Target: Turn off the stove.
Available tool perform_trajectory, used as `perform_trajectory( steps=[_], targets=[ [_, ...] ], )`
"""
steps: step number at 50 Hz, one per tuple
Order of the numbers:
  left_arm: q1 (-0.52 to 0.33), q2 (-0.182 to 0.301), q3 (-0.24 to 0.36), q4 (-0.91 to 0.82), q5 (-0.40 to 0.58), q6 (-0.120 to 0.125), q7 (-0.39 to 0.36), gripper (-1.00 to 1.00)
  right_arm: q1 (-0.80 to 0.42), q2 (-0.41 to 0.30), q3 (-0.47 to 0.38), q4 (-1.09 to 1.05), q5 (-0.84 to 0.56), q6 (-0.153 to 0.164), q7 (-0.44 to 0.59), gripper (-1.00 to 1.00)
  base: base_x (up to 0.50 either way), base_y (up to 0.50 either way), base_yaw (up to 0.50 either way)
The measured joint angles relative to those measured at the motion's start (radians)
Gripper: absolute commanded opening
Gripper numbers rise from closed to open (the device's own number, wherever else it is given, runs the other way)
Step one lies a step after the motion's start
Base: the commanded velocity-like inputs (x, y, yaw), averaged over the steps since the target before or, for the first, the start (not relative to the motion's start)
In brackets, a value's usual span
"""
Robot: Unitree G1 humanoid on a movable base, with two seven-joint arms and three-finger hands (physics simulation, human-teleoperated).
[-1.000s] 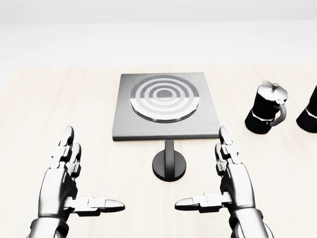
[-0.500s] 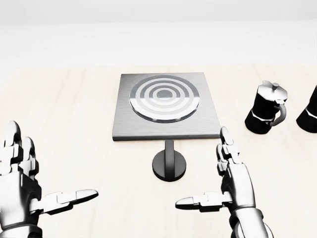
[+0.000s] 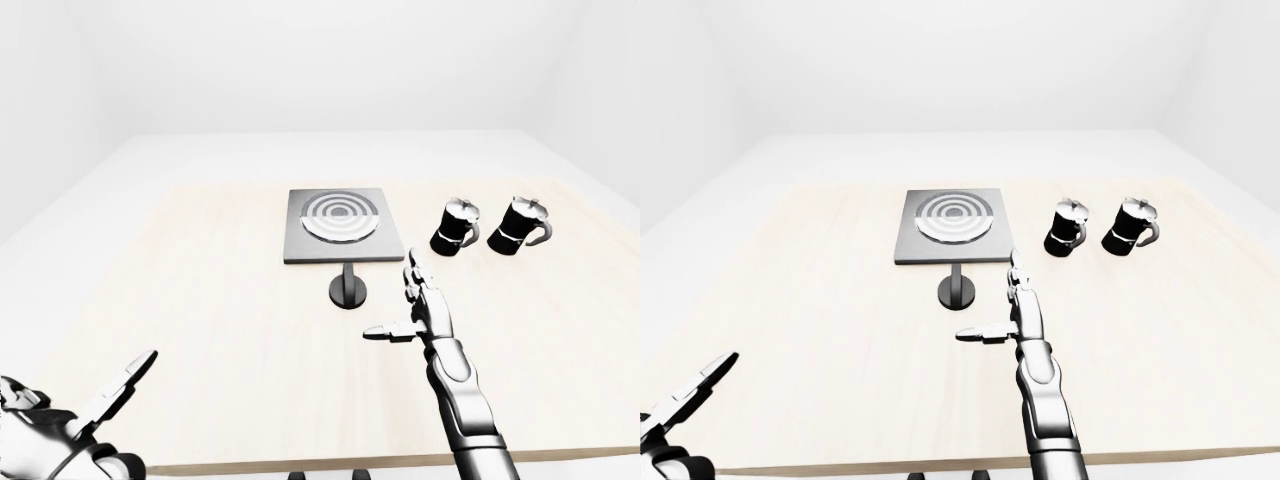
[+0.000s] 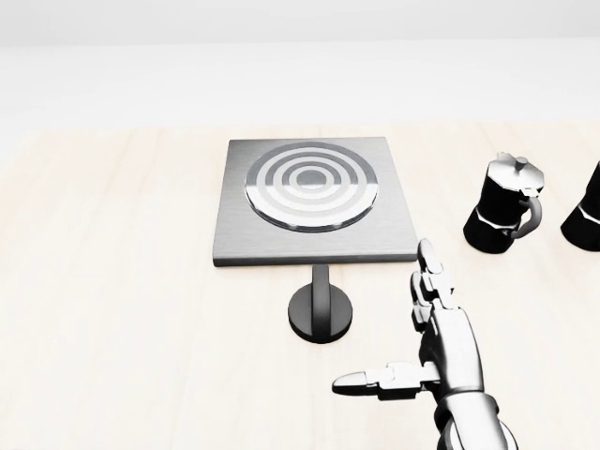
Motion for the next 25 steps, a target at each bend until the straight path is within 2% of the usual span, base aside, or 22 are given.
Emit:
perform_trajectory(
  steps=[6, 11, 16, 25],
  targets=[
    [0.025, -0.042, 0.106, 0.01, -0.067, 0.0, 0.02, 1.0, 0.001, 0.0, -0.001, 0.0, -0.002, -0.007, -0.001, 1.0, 0.0, 0.0, 0.0],
    [0.037, -0.061, 0.167, 0.025, -0.106, 0.0, 0.032, 1.0, 0.002, 0.0, 0.0, -0.001, -0.004, -0.008, -0.002, 1.0, 0.0, 0.0, 0.0],
    [0.03, -0.06, 0.192, 0.053, -0.116, 0.0, 0.054, 1.0, 0.001, -0.001, 0.001, 0.001, -0.008, -0.006, -0.003, 1.0, 0.0, 0.0, 0.0],
    [0.024, -0.053, 0.204, 0.085, -0.133, 0.0, 0.084, 1.0, 0.0, -0.001, 0.002, 0.005, -0.013, -0.004, -0.003, 1.0, 0.0, 0.0, 0.0]
  ],
)
